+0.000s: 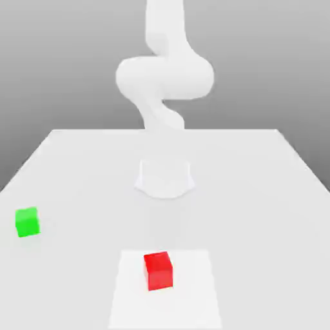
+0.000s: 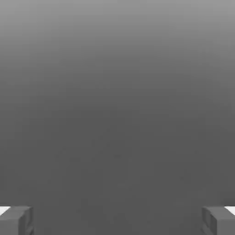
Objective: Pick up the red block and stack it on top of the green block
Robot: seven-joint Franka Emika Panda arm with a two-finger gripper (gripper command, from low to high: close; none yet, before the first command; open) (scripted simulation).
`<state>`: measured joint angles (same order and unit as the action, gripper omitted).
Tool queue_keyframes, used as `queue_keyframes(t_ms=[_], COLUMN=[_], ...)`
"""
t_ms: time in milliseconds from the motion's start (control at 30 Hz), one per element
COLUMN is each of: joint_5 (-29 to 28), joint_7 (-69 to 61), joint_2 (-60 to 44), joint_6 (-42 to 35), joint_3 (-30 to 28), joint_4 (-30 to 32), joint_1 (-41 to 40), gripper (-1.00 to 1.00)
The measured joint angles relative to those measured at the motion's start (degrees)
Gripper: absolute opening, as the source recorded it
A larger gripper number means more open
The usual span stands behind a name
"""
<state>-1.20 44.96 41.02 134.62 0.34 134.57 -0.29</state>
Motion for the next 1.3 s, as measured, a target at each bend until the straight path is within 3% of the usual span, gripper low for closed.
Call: queue_keyframes(t_ms=[400, 633, 833, 867, 1100, 1300], joint_5=[-3.7, 0.2, 2.2, 2.3, 2.2, 1.4], joint_7=[-6.5, -14.6, -16.7, -16.7, -16.6, -16.1], joint_2=[-25.9, -40.3, -52.6, -54.6, -55.0, -44.2], joint_6=[15.0, 23.7, 33.7, 35.4, 35.8, 26.5], joint_3=[-1.1, -1.9, -1.1, -1.0, -1.0, -1.2], joint_4=[14.4, 22.6, 22.2, 21.9, 21.8, 23.4], joint_1=[-0.7, -0.4, -0.8, -0.9, -1.0, -0.9], gripper=[0.00, 0.00, 0.00, -1.00, -1.00, -1.00])
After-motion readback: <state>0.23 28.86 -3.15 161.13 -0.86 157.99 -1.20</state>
